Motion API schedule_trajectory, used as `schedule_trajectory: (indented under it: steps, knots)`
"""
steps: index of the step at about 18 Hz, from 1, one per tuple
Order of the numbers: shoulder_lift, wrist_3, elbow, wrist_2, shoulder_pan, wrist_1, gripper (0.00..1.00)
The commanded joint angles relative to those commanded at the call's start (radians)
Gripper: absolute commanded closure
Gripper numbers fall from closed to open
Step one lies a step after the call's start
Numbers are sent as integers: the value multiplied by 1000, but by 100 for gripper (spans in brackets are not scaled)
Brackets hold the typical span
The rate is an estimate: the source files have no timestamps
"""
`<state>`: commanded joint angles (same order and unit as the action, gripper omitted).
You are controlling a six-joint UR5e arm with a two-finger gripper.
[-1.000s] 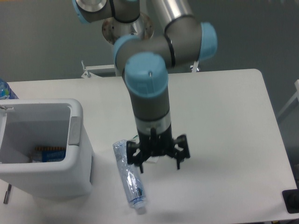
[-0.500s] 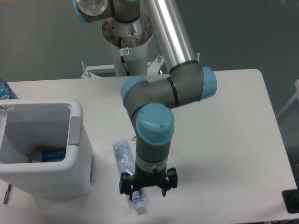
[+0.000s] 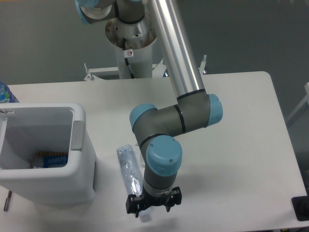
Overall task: Place the trash in the trash can
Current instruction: 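Lower the gripper and close it around the bottle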
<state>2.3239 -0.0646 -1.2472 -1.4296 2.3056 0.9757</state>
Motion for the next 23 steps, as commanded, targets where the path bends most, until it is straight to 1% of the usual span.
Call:
schedule_trajectory:
  steps: [4,8,14,15,17,19,20,21,23]
  knots:
    - [8,-6,-6,-5,-5,-15,0]
    - [28,2,-11,-57,-25,-34,0]
    - [38,9,-8,-63,-34,-35,1]
    - [40,9,-8,-63,-35,-35,4]
    - [40,8,-8,-64,-35,-35,8]
    - [40,8,-9,-64,-35,-35,17]
    - [42,8,-11,-64,-35,-35,20]
    - [43,8,-11,-64,-35,-35,20]
    - [45,8,-11,-77,-35,-35,27]
